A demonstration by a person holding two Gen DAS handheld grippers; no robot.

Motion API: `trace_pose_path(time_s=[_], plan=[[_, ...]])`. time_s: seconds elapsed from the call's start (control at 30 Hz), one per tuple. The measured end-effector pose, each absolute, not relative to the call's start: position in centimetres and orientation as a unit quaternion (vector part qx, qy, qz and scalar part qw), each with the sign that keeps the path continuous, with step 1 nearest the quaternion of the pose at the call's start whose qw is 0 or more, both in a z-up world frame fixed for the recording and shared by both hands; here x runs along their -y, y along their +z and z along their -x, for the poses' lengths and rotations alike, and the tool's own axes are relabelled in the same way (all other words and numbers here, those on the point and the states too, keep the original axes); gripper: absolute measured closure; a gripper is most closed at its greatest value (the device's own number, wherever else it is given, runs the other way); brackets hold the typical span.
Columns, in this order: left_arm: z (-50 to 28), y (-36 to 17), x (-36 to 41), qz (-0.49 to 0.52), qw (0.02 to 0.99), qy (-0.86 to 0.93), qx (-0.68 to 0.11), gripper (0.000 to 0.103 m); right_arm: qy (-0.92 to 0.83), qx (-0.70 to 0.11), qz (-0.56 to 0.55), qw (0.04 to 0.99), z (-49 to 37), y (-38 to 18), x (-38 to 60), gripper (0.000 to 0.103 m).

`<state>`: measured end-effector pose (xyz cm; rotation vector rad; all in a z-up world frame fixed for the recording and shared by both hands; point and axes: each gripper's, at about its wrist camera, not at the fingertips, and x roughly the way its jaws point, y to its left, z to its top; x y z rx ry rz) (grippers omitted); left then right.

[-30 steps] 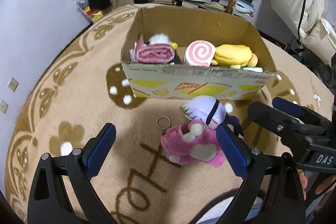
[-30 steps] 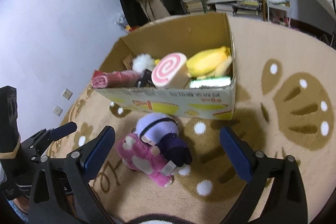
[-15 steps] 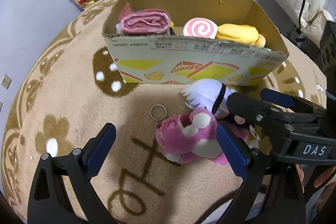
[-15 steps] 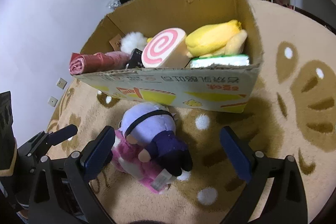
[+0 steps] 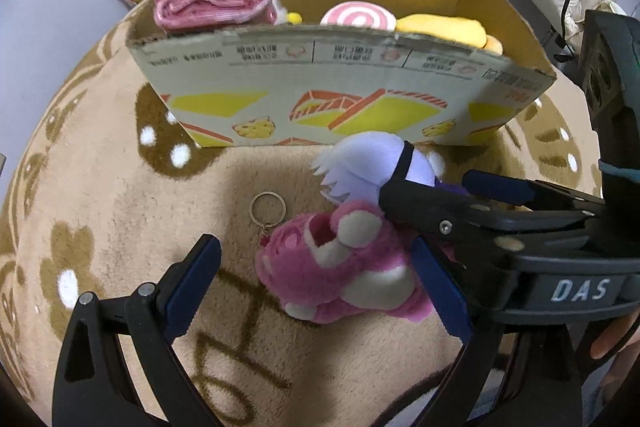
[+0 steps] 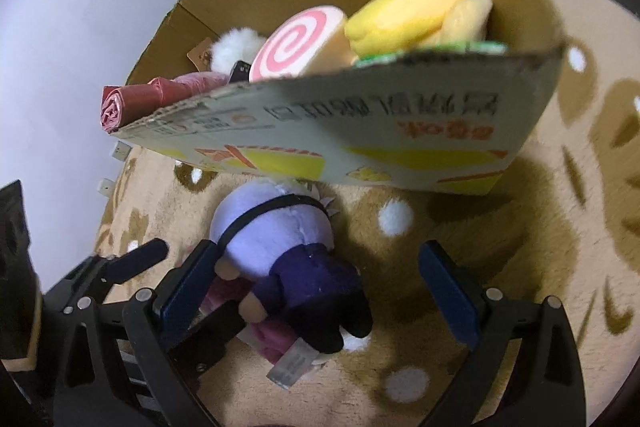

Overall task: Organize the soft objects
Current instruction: 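Lower the left tool onto the pink bear plush while the right tool lowers onto the purple doll, then grasp the pink bear plush with the left tool while the right tool grasps the purple doll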

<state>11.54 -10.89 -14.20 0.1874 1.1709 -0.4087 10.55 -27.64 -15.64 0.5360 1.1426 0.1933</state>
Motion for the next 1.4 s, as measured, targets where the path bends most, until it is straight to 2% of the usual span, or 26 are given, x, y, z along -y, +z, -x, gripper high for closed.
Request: trace_pose_path(time_s=[0.17, 0.33, 0.37, 0.57, 0.63, 0.77, 0.9, 1.03, 1.4], plan=[[-12.1, -15.0, 10.8, -0.072, 0.804, -0.195, -0.557, 0.008, 0.102, -0.540, -0.270, 0.791, -10.9, -16.4, 27.7, 0.000], [-13.1, -15.7, 10.3, -0.053, 0.798, -0.197, -0.566, 0.007, 0.128, -0.537, -0.300, 0.778, -10.7, -16.5, 27.8, 0.019], [-13.1, -15.7, 10.2, -0.052, 0.798, -0.196, -0.567, 0.007, 0.136, -0.535, -0.307, 0.775, -10.6, -16.5, 27.7, 0.028], [-13.3, -15.9, 9.9, -0.048, 0.798, -0.200, -0.567, 0.010, 0.129, -0.535, -0.294, 0.782, -10.3, -15.8, 27.4, 0.033], [-13.4, -16.2, 9.8, -0.040, 0.793, -0.208, -0.571, 0.017, 0.124, -0.533, -0.281, 0.788, -10.1, -15.4, 27.3, 0.034], [-13.3, -16.5, 10.1, -0.037, 0.789, -0.213, -0.576, 0.021, 0.108, -0.534, -0.257, 0.798, -9.9, -14.9, 27.0, 0.035], [-13.2, -17.0, 10.6, -0.026, 0.782, -0.221, -0.582, 0.031, 0.089, -0.534, -0.248, 0.803, -9.4, -14.7, 27.6, 0.035], [-12.9, -16.6, 10.9, -0.025, 0.782, -0.215, -0.584, 0.037, 0.078, -0.532, -0.248, 0.806, -9.0, -14.4, 28.2, 0.036], [-11.6, -14.7, 10.8, -0.049, 0.799, -0.206, -0.563, 0.043, 0.063, -0.511, -0.246, 0.821, -7.5, -12.6, 29.4, 0.038]])
